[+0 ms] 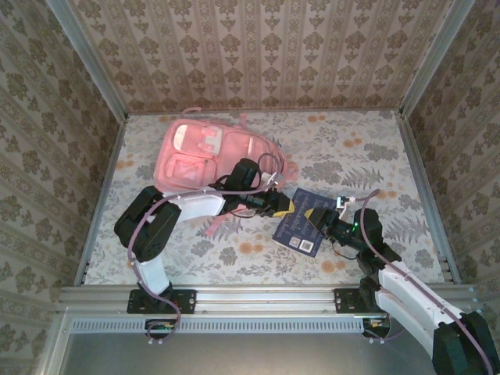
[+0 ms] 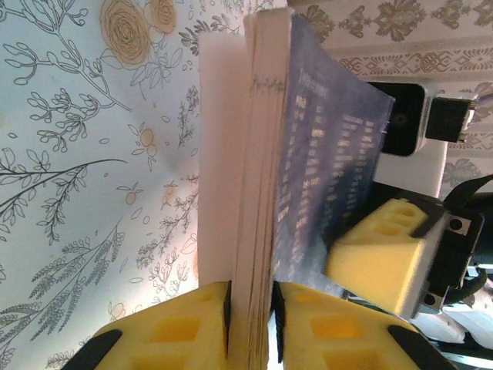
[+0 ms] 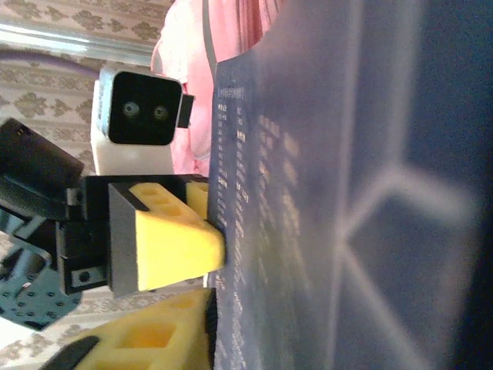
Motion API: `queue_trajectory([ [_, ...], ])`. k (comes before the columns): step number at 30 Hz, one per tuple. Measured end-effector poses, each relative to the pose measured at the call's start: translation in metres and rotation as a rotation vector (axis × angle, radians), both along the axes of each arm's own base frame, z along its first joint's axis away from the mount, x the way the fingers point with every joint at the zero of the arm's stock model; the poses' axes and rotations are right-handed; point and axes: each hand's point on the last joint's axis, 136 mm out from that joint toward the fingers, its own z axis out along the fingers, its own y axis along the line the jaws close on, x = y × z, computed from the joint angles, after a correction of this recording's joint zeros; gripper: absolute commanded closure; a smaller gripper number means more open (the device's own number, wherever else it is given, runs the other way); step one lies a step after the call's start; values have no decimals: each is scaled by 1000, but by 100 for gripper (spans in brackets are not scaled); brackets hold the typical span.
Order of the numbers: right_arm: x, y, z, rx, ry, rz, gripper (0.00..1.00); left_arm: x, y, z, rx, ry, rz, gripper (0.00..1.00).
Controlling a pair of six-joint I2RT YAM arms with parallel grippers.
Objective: Pack the student bag
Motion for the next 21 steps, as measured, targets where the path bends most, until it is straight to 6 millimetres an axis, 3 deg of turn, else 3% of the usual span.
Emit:
queue_trajectory([
  [1,0,0,0,-5,-2,-1,99,0,0,-1,3,-1,0,67],
  [7,1,-5,8,-76,-14,-20,100,11,10,5,72,-59,5,45],
  [12,7,-15,20,-176,-40,-54,100,72,55,40,198,-232,150,42],
  [15,10,-19,17,-213,-27,-65,100,114,89,59,259,-322,261,42],
  [18,12,-21,8,-247,6,-63,100,144,117,56,343,-354,339,42],
  [21,11,-22,1,-266,30,-57,100,164,124,37,413,-343,348,42],
])
